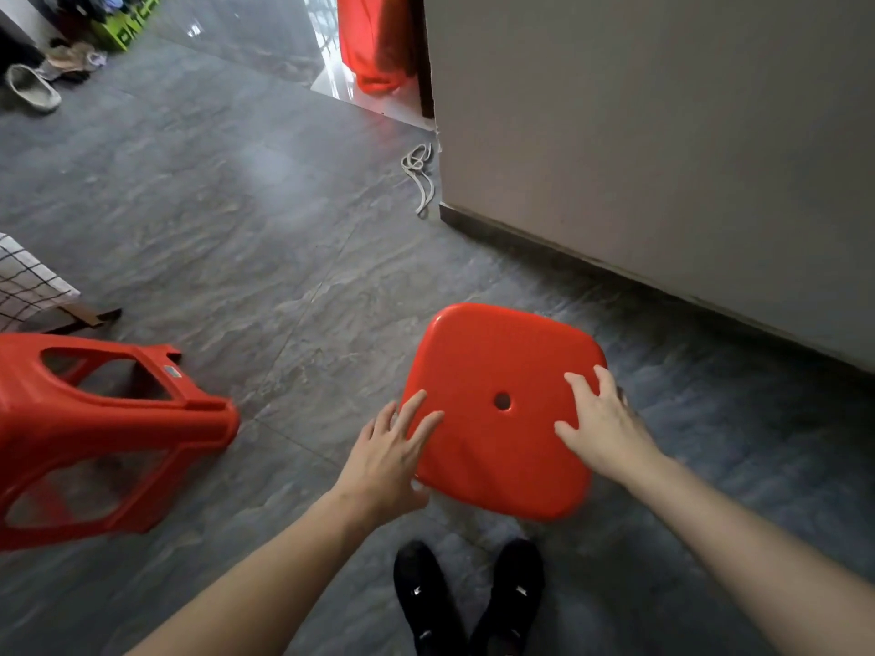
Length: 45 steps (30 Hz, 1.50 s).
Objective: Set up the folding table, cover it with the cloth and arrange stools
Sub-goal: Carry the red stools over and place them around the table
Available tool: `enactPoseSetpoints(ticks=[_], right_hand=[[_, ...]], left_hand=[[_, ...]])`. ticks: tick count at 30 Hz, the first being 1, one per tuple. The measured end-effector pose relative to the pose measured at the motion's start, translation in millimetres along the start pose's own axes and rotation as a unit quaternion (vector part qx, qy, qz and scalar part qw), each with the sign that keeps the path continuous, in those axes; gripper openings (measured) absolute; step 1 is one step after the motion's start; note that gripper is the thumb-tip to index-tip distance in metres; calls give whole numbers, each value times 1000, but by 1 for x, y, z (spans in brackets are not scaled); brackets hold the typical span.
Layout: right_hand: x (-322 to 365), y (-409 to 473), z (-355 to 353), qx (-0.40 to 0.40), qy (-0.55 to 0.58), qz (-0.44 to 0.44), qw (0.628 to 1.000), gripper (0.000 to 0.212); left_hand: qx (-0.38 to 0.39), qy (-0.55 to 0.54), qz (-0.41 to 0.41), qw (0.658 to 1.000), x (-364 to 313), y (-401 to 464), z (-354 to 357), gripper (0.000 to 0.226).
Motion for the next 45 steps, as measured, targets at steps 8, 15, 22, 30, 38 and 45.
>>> enactPoseSetpoints(ticks=[8, 15, 22, 30, 38, 45], right_hand=[[1, 21, 6, -45, 18, 17, 999, 73], [-1, 25, 22, -83, 2, 23, 996, 82], [-14, 38, 28, -58, 65, 70, 994, 96], [-20, 50, 29, -24, 109, 98, 989, 120], [-23, 63, 21, 37, 110, 104, 988, 141], [-19, 69, 18, 70, 95, 126, 985, 154]], left_hand=[[-3, -3, -39, 999, 0, 9, 28, 119], [-25, -28, -49, 998, 2, 22, 41, 130], [-9, -39, -14, 999, 1, 34, 39, 135], [34, -51, 8, 998, 2, 43, 40, 148], [-15, -50, 18, 998, -3, 43, 53, 156], [-52, -103, 54, 992, 1, 38, 56, 133]])
Point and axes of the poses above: each hand's wrist, its own y-axis towards the middle knuckle, its own z-axis out of the palm, x = y × z, the point moved 4 cm from there along y, towards the middle knuckle, and after that the axes turned 4 degrees about -x, right-handed, at the moved point
